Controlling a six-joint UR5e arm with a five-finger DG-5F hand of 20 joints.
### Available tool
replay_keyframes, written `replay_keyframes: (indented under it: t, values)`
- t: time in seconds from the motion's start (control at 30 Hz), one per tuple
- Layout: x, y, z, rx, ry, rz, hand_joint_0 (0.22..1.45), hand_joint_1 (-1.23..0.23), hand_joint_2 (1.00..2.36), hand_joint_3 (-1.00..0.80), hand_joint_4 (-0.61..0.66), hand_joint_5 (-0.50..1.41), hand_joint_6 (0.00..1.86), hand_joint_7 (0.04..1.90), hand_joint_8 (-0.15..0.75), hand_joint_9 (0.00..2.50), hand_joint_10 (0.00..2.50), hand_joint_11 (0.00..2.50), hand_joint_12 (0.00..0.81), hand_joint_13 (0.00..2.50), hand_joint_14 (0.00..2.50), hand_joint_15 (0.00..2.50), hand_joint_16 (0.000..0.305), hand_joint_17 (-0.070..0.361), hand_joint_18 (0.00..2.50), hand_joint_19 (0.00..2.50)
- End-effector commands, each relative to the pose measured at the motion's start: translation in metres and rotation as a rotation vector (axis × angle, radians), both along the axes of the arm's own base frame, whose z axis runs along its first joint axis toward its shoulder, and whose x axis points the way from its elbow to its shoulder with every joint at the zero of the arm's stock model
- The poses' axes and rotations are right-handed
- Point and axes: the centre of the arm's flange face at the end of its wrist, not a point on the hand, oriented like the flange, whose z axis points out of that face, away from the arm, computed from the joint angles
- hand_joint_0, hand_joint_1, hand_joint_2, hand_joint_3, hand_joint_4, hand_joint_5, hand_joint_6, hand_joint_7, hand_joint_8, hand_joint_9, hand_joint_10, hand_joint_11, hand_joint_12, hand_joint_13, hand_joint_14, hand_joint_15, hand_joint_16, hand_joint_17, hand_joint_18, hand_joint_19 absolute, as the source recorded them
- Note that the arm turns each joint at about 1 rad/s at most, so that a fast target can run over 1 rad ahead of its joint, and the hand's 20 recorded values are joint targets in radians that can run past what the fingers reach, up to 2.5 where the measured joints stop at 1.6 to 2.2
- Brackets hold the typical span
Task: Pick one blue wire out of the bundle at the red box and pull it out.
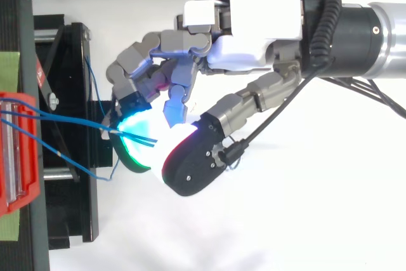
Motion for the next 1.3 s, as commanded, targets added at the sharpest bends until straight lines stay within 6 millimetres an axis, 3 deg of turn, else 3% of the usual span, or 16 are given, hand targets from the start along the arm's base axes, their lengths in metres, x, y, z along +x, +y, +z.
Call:
replay_keyframes:
  t: [0.0,0.23,0.37,0.4,0.43,0.6,0.87,1.27]
  values:
    - [0.0001,0.0000,0.0014,0.001,-0.004,0.000,0.67,-0.97,1.01,-0.39,0.12,-0.11,0.84,1.41,0.232,1.17,0.03,1.04,0.377,0.47,0.01,0.34,0.057,0.127,0.32,0.30]
    - [0.0003,0.0002,0.0004,0.000,-0.004,0.001,0.67,-0.97,1.01,-0.41,0.13,-0.11,0.84,1.43,0.228,1.10,0.03,0.93,0.373,0.43,0.01,0.29,0.057,0.129,0.31,0.28]
    - [0.0003,0.0002,0.0004,0.000,-0.004,0.001,0.60,-0.89,1.01,-0.36,0.18,-0.10,0.80,1.36,0.214,1.03,0.03,0.72,0.372,0.37,0.01,0.23,0.058,0.131,0.28,0.30]
    - [0.0003,0.0002,0.0004,0.000,-0.004,0.001,0.57,-0.80,1.01,-0.32,0.18,-0.07,0.71,1.44,0.212,1.01,0.02,0.64,0.372,0.35,0.01,0.21,0.059,0.133,0.24,0.32]
    - [0.0003,0.0002,0.0004,0.000,-0.004,0.001,0.56,-0.76,1.02,-0.30,0.17,-0.06,0.67,1.39,0.209,1.00,0.02,0.58,0.371,0.33,0.01,0.20,0.059,0.133,0.23,0.32]
    - [0.0007,0.0002,0.0012,0.000,-0.006,0.001,0.56,-0.61,1.02,-0.24,0.18,-0.01,0.50,1.59,0.183,0.97,0.02,0.46,0.359,0.31,0.01,0.19,0.058,0.131,0.18,0.36]
    - [0.0003,0.0002,0.0004,0.000,-0.004,0.001,0.52,-0.52,1.01,-0.25,0.19,0.00,0.50,1.55,0.227,1.03,0.02,0.45,0.407,0.32,0.01,0.20,0.068,0.153,0.18,0.37]
    - [0.0003,0.0000,0.0004,0.001,-0.004,0.000,0.49,-0.52,1.01,-0.35,0.17,0.00,0.50,1.63,0.219,1.08,0.02,0.55,0.390,0.33,0.01,0.21,0.062,0.139,0.16,0.39]
